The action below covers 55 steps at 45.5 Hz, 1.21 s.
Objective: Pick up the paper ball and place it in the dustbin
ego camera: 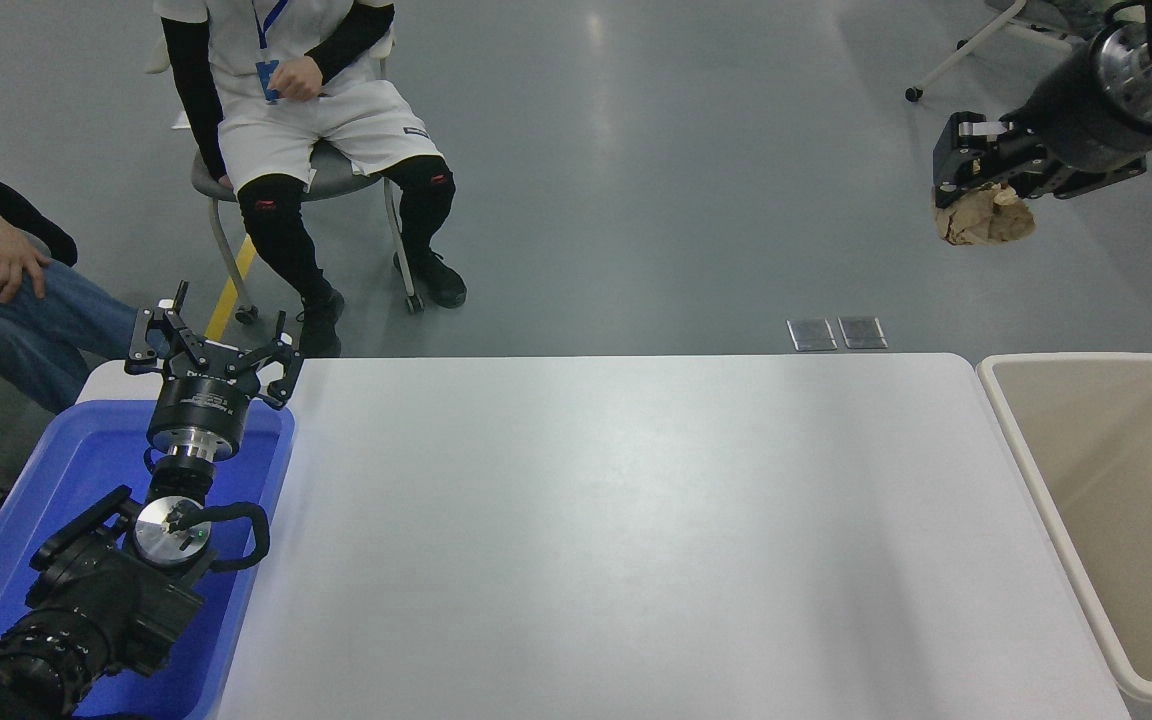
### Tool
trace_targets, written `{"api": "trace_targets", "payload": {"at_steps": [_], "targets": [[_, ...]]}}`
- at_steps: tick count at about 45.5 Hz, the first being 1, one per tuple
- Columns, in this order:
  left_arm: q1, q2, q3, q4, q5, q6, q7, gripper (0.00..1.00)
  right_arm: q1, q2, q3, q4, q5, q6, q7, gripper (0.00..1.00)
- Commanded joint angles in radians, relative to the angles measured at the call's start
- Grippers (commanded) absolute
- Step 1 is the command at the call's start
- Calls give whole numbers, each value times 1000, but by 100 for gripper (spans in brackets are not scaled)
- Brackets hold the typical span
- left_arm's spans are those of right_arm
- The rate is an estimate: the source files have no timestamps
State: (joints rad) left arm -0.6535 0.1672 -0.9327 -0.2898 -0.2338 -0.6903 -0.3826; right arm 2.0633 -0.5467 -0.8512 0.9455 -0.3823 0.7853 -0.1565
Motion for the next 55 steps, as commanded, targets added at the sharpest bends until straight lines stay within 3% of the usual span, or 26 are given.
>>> {"api": "trace_targets", "payload": {"at_steps": [1, 12, 39, 55], "targets": [[0, 0, 0, 0, 1, 0, 1, 99, 3, -50, -2, -5, -49, 0, -8, 0], [0, 0, 0, 0, 1, 0, -1, 99, -58, -150, -2, -89, -118, 0, -9, 0], [0, 0, 0, 0, 1, 2, -1, 99, -563, -163, 118, -652, -116, 0, -8, 0], [0, 0, 0, 0, -1, 2, -1, 99, -876, -165, 379, -769, -109, 0, -8, 0]]}}
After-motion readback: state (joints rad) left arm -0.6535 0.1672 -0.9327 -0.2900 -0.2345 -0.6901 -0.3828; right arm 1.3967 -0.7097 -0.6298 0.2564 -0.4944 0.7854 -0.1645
